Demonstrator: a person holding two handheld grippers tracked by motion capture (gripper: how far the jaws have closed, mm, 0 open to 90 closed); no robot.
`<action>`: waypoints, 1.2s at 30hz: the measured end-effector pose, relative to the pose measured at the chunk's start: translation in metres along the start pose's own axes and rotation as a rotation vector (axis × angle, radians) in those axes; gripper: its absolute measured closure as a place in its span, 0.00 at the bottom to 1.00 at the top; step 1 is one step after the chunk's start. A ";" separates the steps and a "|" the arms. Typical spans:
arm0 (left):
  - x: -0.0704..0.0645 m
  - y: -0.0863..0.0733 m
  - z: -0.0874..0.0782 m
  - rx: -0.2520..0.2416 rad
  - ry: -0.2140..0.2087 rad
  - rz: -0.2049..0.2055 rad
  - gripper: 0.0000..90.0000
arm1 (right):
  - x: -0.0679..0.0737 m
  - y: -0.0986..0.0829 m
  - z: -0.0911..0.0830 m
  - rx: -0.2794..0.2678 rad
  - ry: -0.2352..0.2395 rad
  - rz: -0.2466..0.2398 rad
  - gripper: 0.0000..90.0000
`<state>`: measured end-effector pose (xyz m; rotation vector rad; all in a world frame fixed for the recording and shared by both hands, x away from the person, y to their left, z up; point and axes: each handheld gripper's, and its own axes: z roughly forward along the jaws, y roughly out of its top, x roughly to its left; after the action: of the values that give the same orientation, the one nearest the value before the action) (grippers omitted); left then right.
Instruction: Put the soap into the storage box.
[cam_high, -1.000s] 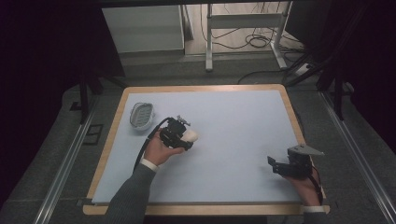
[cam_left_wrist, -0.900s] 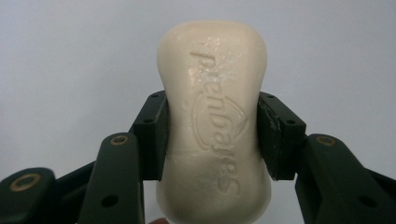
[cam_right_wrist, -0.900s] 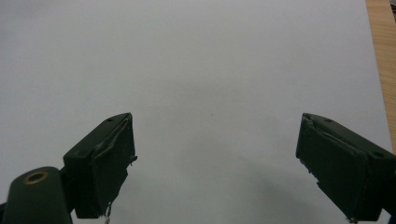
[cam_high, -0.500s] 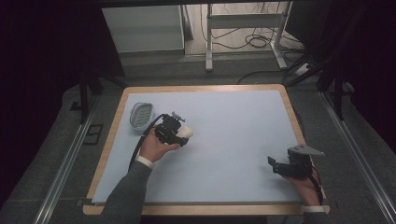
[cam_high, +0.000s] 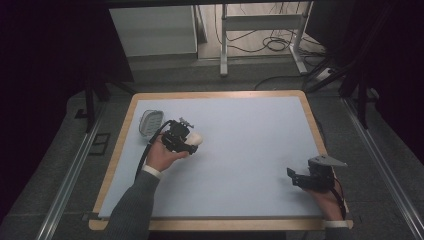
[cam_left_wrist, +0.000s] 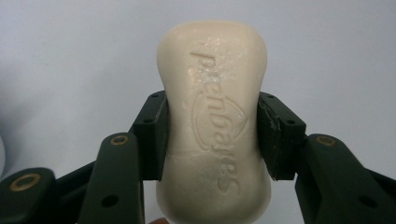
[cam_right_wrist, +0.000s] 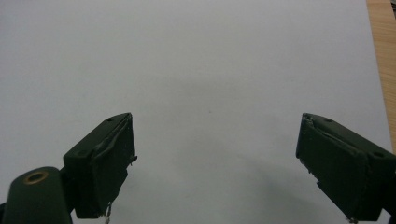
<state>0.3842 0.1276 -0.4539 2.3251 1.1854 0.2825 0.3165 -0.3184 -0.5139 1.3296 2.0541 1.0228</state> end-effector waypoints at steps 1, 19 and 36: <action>0.001 0.000 0.000 0.001 0.001 0.002 0.55 | 0.000 0.000 0.000 0.000 0.000 0.000 0.13; 0.027 0.001 -0.013 -0.006 0.034 -0.034 0.55 | 0.000 0.000 0.000 0.001 -0.001 0.001 0.13; 0.047 0.001 -0.023 -0.018 0.070 -0.066 0.55 | -0.001 0.000 0.000 0.000 -0.002 0.002 0.13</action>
<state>0.4037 0.1728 -0.4366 2.2724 1.2856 0.3520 0.3165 -0.3193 -0.5138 1.3327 2.0520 1.0215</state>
